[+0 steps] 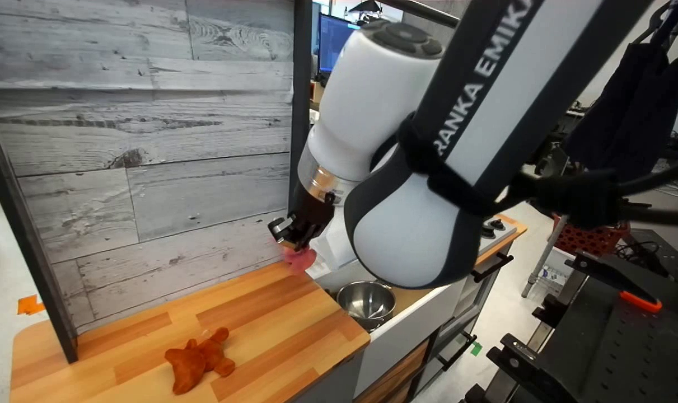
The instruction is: Put the toys on the counter
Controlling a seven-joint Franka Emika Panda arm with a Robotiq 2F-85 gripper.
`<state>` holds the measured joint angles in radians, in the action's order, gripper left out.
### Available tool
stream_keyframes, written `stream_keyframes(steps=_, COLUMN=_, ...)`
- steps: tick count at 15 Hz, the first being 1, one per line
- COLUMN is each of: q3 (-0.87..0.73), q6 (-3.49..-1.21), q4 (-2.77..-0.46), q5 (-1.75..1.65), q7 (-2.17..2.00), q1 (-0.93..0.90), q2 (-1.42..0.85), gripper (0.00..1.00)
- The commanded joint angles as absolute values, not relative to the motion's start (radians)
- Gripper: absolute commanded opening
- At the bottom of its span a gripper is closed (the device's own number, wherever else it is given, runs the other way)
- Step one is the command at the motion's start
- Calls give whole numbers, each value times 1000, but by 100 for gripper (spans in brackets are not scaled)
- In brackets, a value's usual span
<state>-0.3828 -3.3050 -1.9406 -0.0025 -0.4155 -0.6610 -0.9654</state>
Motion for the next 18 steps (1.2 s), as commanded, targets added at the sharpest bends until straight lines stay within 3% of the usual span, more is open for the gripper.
stream_keyframes(steps=1, q3=-244, q6=-3366, q4=-2060, q5=55, q7=-283, q1=-585, q2=-806, gripper=2)
stream_keyframes(steps=4, q3=-92, q6=-3254, q4=-1967, q5=77, q7=-259, q1=-456, q2=-827, gripper=2)
stream_keyframes(steps=11, q3=-63, q6=-3038, q4=-1788, q5=110, q7=-293, q1=-394, q2=-947, gripper=2)
stream_keyframes(steps=12, q3=-45, q6=-3030, q4=-1777, q5=106, q7=-285, q1=-378, q2=-955, gripper=35)
stream_keyframes(steps=13, q3=-33, q6=-3027, q4=-1775, q5=104, q7=-280, q1=-369, q2=-957, gripper=36)
stream_keyframes(steps=18, q3=-7, q6=-3049, q4=-1860, q5=98, q7=-271, q1=-362, q2=-883, gripper=72)
